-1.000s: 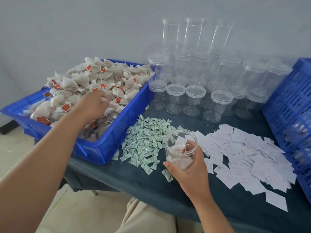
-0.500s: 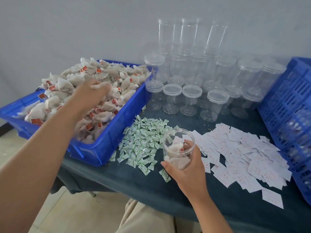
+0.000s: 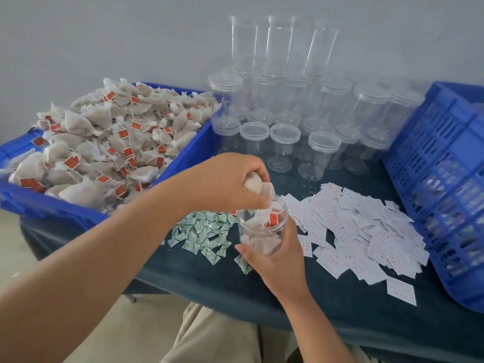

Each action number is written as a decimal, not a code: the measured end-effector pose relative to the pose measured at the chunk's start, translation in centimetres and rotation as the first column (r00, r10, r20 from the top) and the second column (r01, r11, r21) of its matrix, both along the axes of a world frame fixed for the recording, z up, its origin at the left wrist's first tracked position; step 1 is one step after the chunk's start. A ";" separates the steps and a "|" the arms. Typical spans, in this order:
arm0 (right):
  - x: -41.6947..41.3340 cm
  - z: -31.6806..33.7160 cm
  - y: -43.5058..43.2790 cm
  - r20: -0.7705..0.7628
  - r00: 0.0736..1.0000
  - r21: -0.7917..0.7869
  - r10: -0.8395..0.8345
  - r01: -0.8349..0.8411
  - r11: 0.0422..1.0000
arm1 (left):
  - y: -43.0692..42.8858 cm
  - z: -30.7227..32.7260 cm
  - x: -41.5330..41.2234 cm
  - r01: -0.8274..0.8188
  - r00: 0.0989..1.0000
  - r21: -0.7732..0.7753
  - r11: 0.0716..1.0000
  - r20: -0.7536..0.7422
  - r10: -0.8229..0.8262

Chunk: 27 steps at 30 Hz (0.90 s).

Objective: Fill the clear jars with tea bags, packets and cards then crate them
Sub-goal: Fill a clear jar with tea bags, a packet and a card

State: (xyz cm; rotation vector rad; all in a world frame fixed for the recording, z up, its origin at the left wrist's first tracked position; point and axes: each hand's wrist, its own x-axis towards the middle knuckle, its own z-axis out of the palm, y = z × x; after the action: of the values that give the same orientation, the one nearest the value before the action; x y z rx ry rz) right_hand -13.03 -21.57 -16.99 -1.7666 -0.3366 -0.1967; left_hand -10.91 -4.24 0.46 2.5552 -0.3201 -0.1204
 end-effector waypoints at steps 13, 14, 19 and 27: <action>0.5 -0.5 -0.2 -0.045 0.999 0.138 0.007 -0.001 0.990 | -0.8 -2.3 -0.3 -0.098 0.954 0.107 0.989 0.293 0.063; 0.5 -0.6 -0.3 -0.061 0.998 0.158 0.012 -0.002 0.987 | -0.3 -2.4 -0.4 -0.149 0.961 0.091 0.985 0.248 0.122; 0.6 -0.8 -0.3 -0.019 0.999 0.115 -0.035 0.037 0.993 | 0.5 -4.1 -2.7 -0.170 0.984 -0.079 0.982 0.034 0.173; 0.1 0.0 -0.1 -0.014 0.999 0.100 -0.041 0.042 0.994 | -0.9 -4.9 -4.3 0.070 0.914 0.054 0.996 0.397 -0.086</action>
State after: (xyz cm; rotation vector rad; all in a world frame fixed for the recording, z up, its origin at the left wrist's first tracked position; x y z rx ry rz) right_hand -12.92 -21.62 -16.96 -1.6756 -0.2773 -0.2288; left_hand -15.19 -5.18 -4.44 2.5916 -0.5793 0.3770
